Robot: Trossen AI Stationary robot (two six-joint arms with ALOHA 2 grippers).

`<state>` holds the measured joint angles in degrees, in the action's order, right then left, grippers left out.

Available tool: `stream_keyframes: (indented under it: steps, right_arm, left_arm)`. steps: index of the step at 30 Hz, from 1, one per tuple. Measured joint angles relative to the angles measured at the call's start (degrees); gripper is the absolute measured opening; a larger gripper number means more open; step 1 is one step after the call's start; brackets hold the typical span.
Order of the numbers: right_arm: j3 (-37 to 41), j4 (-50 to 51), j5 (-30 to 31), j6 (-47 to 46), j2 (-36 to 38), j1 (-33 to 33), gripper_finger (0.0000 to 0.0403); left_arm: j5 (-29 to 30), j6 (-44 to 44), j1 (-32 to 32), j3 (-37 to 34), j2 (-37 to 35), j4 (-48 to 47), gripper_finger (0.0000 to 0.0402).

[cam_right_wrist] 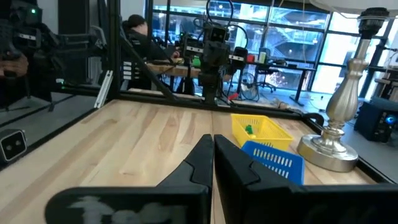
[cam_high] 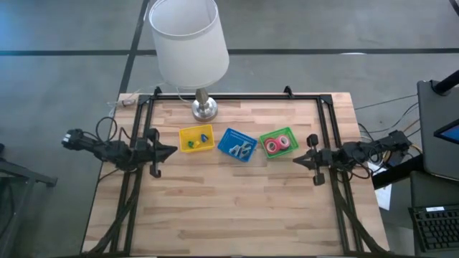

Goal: Pick and place Stapler, Stapler remover, tape
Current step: Return to Home Position

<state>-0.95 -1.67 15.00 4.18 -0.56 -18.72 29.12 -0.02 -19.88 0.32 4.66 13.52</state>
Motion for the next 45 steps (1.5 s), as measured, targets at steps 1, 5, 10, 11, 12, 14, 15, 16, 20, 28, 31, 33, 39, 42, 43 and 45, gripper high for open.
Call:
stream_keyframes:
  steps: [1, 5, 10, 11, 12, 14, 15, 16, 20, 28, 31, 33, 39, 42, 43, 45]
  right_arm:
    - [0.00, 0.02, 0.00, 0.44, 0.00, 0.00, 0.0008]
    - [0.00, 0.00, 0.02, 0.82, 0.01, 0.00, 0.0008]
    - [0.00, 0.00, 0.00, 0.94, -0.02, 0.00, 0.0008]
    - [0.00, 0.02, 0.02, 0.96, -0.02, 0.00, 0.0008]
    - [0.00, 0.02, 0.02, 0.96, -0.04, 0.00, 0.0008]
    - [0.00, 0.02, 0.02, 0.91, -0.02, 0.00, 0.0008]
    - [0.00, 0.01, 0.02, 0.90, -0.02, 0.00, 0.0008]
    - [0.00, 0.01, 0.02, 0.92, -0.03, 0.00, 0.0008]
    - [0.00, 0.02, 0.02, 0.90, -0.02, 0.00, 0.0008]
    - [0.00, 0.02, 0.02, 2.25, -0.02, 0.00, 0.0008]
    - [0.00, 0.01, 0.02, 2.41, -0.02, 0.00, 0.0008]
    - [0.00, 0.02, 0.02, 2.47, -0.02, 0.00, 0.0008]
    - [0.00, 0.02, 0.02, 2.49, -0.02, 0.00, 0.0008]
    - [0.00, 0.02, 0.02, 2.47, -0.02, 0.00, 0.0008]
    - [0.00, 0.02, 0.02, 2.41, -0.02, 0.00, 0.0008]
    - [0.00, 0.02, 0.02, 2.01, -0.02, 0.00, 0.0008]
  left_arm:
    - [0.00, -0.13, 0.00, 0.00, 0.10, 0.01, 0.0011]
    - [0.00, -0.71, -0.02, 0.00, 0.63, 0.05, 0.0011]
    - [-0.02, -0.71, -0.01, 0.00, 0.86, -0.04, 0.0011]
    - [-0.07, -0.77, 0.00, 0.00, 0.86, -0.25, 0.0011]
    - [-0.09, -1.12, -0.01, 0.00, 0.86, -0.88, 0.0011]
    - [-0.09, -2.33, -0.02, 0.00, 0.86, -2.91, 0.0011]
    - [-0.09, -3.36, -0.02, 0.00, 0.88, -4.23, 0.0011]
    - [-0.11, -4.58, -0.02, 0.00, 0.90, -5.54, 0.0011]
    - [0.00, -8.10, -0.02, 0.00, 0.95, -9.05, 0.0011]
    - [0.07, -8.20, -0.02, 0.00, 0.95, -9.07, 0.0011]
    - [0.09, -7.80, -0.02, 0.00, 0.95, -9.03, 0.0011]
    - [0.10, -7.78, -0.02, 0.00, 0.95, -9.14, 0.0011]
    - [0.09, -7.74, -0.02, 0.00, 0.97, -9.59, 0.0011]
    - [0.09, -7.51, -0.02, 0.00, 0.97, -9.94, 0.0011]
    - [0.09, -7.56, -0.02, 0.00, 0.97, -9.97, 0.0011]
    - [0.09, -7.57, -0.02, 0.00, 0.97, -10.01, 0.0011]
